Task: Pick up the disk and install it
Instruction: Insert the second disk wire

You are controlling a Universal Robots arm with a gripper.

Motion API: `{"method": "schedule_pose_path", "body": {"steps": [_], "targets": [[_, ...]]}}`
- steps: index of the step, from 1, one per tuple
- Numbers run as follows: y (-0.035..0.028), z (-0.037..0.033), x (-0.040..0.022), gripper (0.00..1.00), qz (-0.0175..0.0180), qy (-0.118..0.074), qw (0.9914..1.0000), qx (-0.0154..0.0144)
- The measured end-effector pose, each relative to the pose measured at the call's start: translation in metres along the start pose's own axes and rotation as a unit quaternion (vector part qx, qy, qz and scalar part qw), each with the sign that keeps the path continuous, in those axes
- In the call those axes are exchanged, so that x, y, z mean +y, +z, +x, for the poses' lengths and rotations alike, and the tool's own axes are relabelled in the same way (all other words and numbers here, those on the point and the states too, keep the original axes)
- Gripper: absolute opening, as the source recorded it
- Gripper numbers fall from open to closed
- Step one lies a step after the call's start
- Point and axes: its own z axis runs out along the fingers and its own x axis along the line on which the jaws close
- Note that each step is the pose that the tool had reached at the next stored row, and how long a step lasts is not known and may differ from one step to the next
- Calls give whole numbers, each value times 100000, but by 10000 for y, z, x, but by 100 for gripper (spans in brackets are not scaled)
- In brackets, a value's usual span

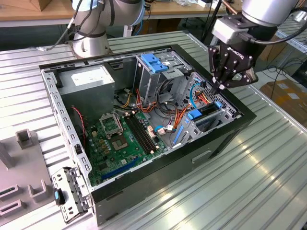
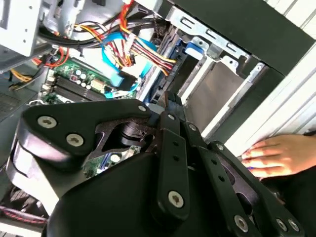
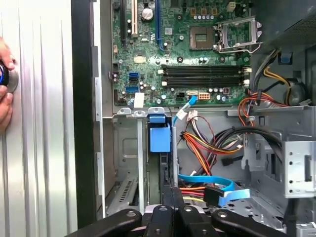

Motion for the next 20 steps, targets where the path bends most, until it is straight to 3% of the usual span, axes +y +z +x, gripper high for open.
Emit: {"method": "schedule_pose_path", "body": {"steps": [3,5,9,10,12,14,17,19,20], "targets": [[-55,-171,5,11,-487,-155,99997,528],[-57,-283,7,11,-1295,-468,99989,574],[-58,-370,8,11,-1920,-674,99977,625],[-58,-383,6,11,-1932,-695,99974,1028],[-53,-414,5,11,-1921,-705,99939,2826],[-43,-464,-5,11,-1918,-723,99889,4233],[-34,-531,-21,11,-1945,-783,99879,4450],[-27,-551,-23,17,-1946,-817,99876,4502],[-20,-558,-24,17,-1943,-865,99866,4721]]}}
